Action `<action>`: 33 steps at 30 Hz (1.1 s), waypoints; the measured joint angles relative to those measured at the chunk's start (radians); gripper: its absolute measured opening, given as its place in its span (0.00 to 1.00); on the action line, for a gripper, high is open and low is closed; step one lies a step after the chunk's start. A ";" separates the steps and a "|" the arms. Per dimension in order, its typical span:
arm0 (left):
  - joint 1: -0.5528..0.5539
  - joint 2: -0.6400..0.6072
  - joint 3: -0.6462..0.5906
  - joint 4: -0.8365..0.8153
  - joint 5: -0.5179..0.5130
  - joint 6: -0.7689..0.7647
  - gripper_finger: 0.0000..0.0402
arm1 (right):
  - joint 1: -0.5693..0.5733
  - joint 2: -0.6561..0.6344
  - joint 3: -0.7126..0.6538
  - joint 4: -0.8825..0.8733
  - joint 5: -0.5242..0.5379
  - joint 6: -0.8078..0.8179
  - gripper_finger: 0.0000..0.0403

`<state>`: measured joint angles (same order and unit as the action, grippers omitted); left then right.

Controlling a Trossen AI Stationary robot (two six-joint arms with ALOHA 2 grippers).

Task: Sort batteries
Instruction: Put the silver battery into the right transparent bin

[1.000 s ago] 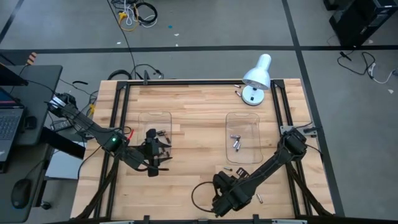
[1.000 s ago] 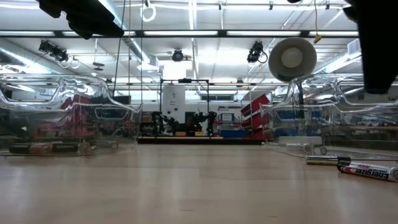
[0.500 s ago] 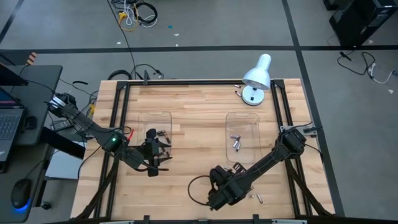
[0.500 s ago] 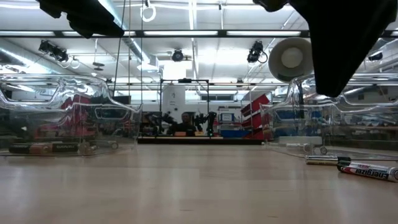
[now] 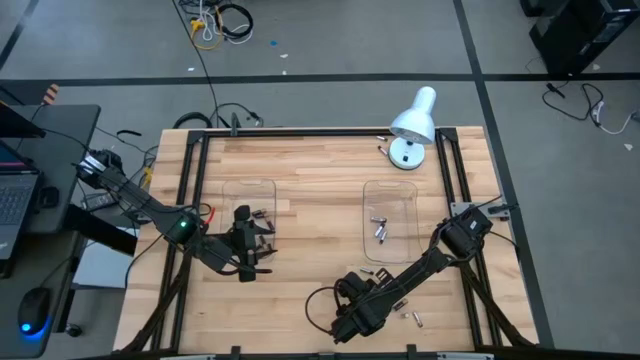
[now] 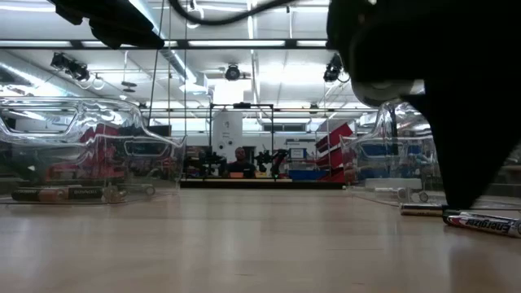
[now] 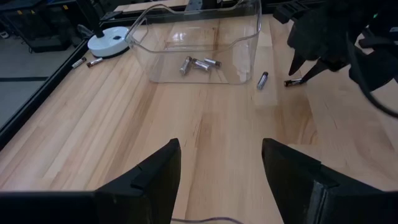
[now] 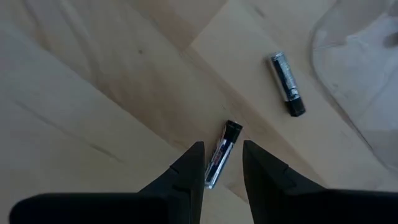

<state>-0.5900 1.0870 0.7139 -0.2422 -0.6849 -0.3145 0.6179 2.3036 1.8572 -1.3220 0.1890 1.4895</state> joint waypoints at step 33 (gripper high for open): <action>0.000 0.000 0.000 -0.022 -0.002 -0.002 0.56 | -0.021 0.045 0.041 0.014 -0.074 -0.105 0.02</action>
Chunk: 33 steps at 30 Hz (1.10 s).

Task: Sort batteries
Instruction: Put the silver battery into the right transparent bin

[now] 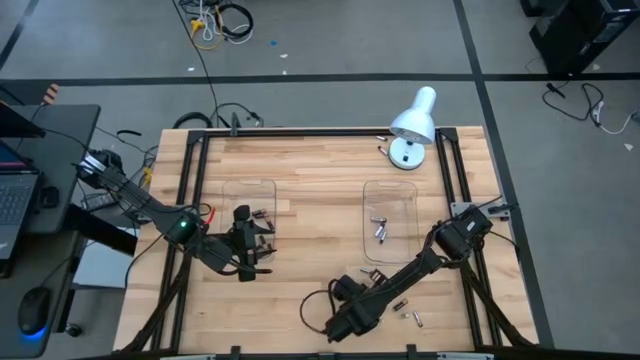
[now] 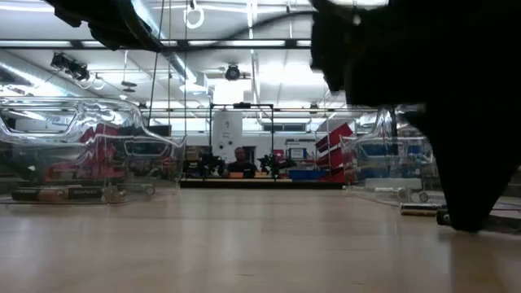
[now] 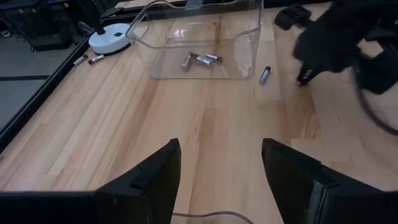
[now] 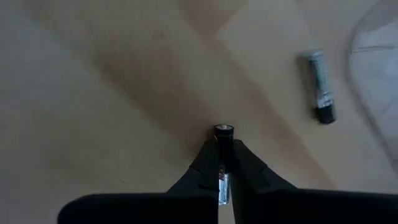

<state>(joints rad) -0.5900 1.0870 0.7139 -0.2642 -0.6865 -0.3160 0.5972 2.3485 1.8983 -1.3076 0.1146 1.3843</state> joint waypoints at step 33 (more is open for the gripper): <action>0.000 0.085 0.000 -0.013 -0.001 0.000 0.56 | -0.308 -0.282 0.387 -0.263 0.281 -0.630 0.00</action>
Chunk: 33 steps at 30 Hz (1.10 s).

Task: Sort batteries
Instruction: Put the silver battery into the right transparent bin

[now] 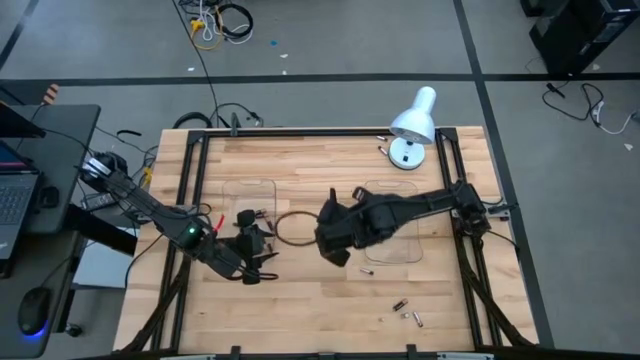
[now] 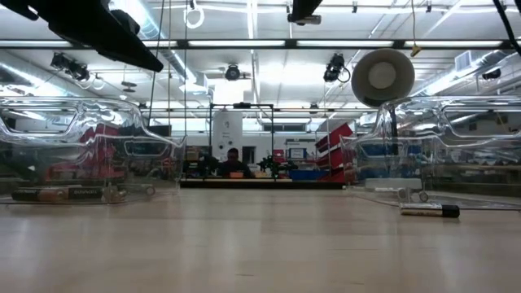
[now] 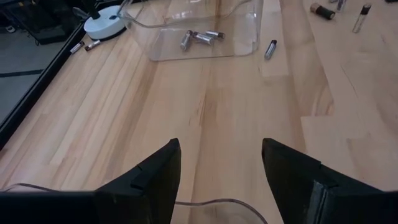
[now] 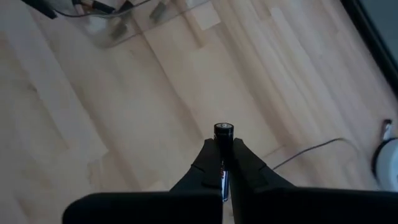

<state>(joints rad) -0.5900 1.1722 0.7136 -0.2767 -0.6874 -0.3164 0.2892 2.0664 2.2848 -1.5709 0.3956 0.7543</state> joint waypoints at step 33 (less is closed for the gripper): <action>-0.001 0.003 0.000 0.131 -0.051 0.185 0.56 | -0.065 -0.786 -1.140 0.495 -0.134 0.369 0.28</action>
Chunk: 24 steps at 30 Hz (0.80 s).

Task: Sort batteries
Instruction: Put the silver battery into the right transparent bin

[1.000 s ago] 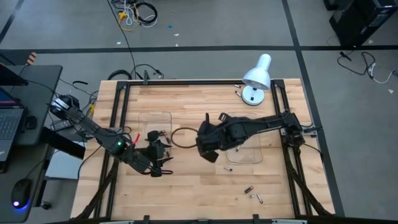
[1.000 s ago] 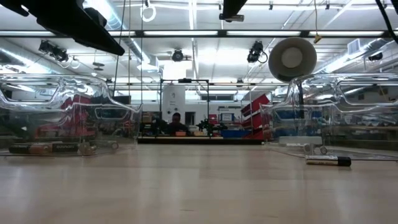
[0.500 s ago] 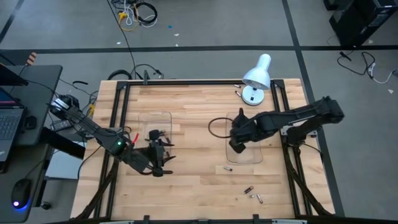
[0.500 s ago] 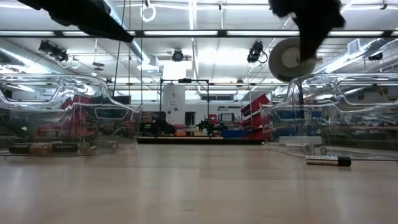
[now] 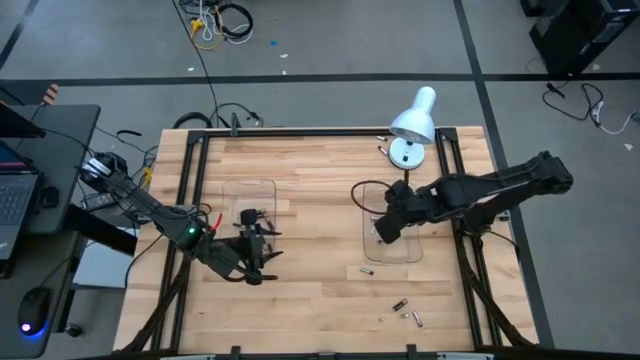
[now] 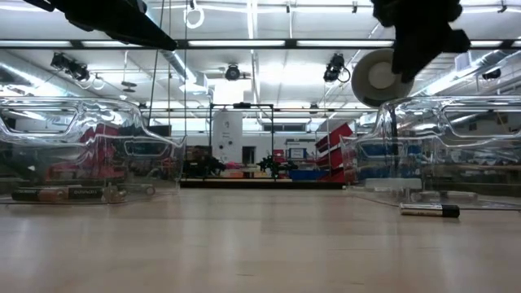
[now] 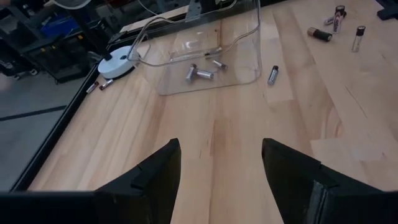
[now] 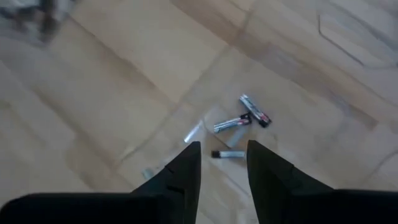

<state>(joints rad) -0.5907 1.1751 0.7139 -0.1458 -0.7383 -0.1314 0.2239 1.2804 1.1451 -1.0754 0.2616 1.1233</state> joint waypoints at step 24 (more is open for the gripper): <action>0.000 -0.001 0.000 0.022 0.010 -0.003 0.56 | 0.410 0.488 0.032 0.542 0.038 -0.203 0.09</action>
<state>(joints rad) -0.5907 1.1744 0.7139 -0.1234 -0.7280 -0.1349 0.6338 1.7688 1.1767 -0.5330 0.3001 0.9199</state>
